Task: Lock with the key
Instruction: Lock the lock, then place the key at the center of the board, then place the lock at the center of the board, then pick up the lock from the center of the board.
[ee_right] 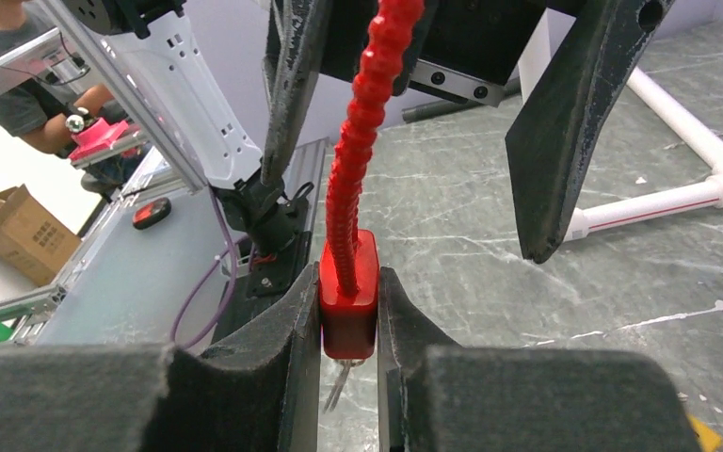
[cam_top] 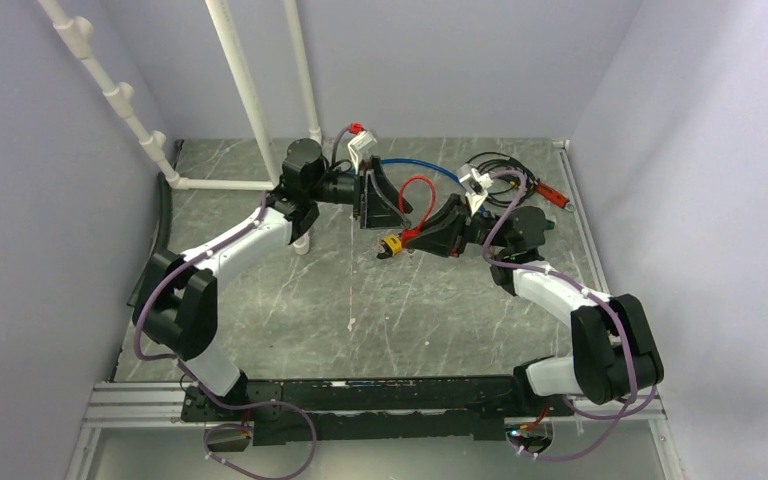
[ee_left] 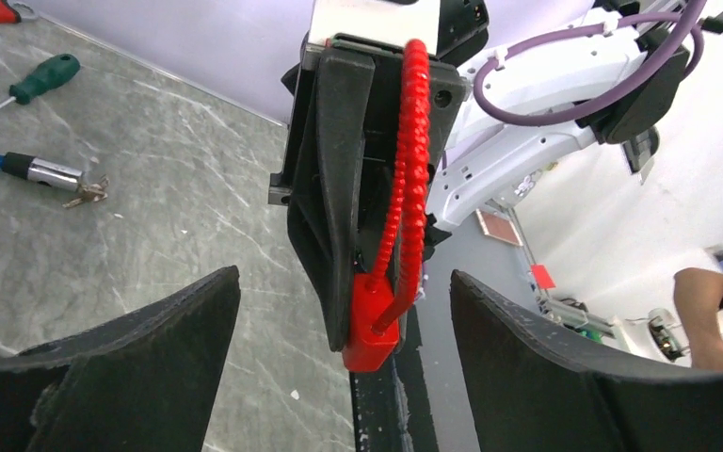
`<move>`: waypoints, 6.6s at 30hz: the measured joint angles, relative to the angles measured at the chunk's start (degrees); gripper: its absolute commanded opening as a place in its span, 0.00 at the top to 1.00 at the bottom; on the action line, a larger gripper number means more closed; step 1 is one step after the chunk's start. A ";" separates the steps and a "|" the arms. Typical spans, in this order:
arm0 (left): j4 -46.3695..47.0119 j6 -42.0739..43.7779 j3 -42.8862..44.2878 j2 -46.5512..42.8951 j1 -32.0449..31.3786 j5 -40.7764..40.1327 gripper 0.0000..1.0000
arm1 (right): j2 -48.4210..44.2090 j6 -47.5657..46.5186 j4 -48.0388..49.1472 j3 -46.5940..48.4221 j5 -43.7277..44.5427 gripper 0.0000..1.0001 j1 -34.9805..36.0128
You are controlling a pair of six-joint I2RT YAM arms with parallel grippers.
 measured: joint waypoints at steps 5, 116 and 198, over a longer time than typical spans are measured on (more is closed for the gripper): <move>4.02 -3.61 -0.94 0.57 -0.26 -0.42 0.29 | 1.03 -0.28 -0.39 0.42 0.00 1.00 1.29; -82.75 63.08 -1.27 -25.57 18.84 -19.32 1.00 | 3.13 -60.72 -79.43 17.62 17.53 1.00 19.74; -94.71 81.92 -11.76 -29.57 43.82 -24.30 0.01 | 14.49 -59.28 -83.97 31.76 42.47 0.01 31.08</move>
